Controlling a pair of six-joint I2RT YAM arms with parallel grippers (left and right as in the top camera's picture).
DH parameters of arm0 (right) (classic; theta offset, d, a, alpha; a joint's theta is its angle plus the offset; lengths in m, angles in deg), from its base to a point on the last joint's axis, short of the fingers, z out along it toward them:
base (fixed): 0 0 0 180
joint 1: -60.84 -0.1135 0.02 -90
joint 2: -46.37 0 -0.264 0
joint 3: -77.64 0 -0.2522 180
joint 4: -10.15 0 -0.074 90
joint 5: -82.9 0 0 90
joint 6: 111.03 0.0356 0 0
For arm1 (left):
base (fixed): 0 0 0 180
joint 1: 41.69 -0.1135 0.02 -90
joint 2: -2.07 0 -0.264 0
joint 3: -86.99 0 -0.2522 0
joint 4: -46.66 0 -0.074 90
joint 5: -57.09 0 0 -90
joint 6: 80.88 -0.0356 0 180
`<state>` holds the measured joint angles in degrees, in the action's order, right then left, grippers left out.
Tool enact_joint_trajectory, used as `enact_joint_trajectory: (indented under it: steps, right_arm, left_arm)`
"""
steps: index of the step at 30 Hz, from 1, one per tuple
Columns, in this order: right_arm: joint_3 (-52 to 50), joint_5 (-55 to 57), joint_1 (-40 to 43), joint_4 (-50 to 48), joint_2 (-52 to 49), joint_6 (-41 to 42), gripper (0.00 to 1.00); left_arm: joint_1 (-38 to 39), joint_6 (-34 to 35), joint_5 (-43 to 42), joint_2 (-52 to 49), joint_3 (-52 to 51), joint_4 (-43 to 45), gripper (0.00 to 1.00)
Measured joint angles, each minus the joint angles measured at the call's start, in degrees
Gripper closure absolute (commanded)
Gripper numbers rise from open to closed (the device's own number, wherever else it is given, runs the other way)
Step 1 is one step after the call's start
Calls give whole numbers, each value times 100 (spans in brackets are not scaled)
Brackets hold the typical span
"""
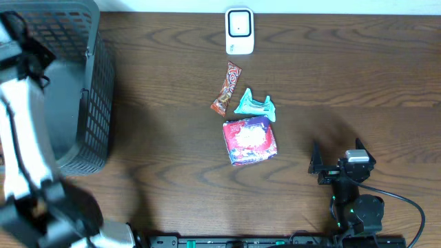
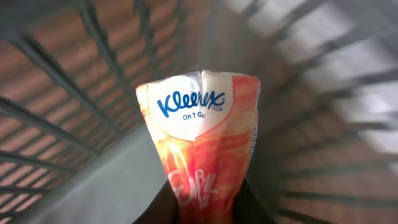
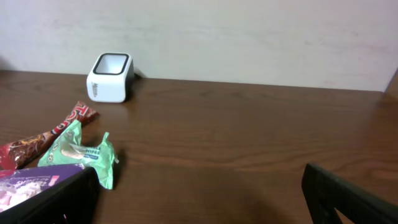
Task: Scan the item barcode
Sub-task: 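Carry the tissue pack out and set it beside the other items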
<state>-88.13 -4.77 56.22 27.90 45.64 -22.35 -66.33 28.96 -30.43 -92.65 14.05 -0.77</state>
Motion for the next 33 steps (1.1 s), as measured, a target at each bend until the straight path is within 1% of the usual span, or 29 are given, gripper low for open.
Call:
enact_joint_trajectory:
  steps: [5,8,11,14,18,21,26,31,33]
  right_arm:
    - [0,0,0,0,0,-2,1]
    - [0,0,0,0,0,-2,1]
    - [0,0,0,2,0,-2,1]
    - [0,2,0,-2,0,-2,1]
    - [0,0,0,-2,0,0,1]
    - [0,0,0,-2,0,-2,1]
    - [0,0,0,0,0,0,1]
    - [0,0,0,0,0,-2,1]
    - [0,0,0,0,0,-2,1]
  left_arm:
    - [63,247,-1530,1132,7,4,92]
    - [308,363,-2551,1591,7,-50,93]
    - [780,420,-3161,1825,9,-227,92]
    - [1375,435,-3497,1873,9,-540,92]
    - [2365,295,-3694,1674,9,-1034,93]
    - [3071,118,-3672,1346,9,-1259,93]
    - [4068,-39,-3150,483,9,-1449,92]
    - [4684,-61,-2553,-442,9,-1432,91]
    - [4846,-61,-2413,-802,9,-1377,77]
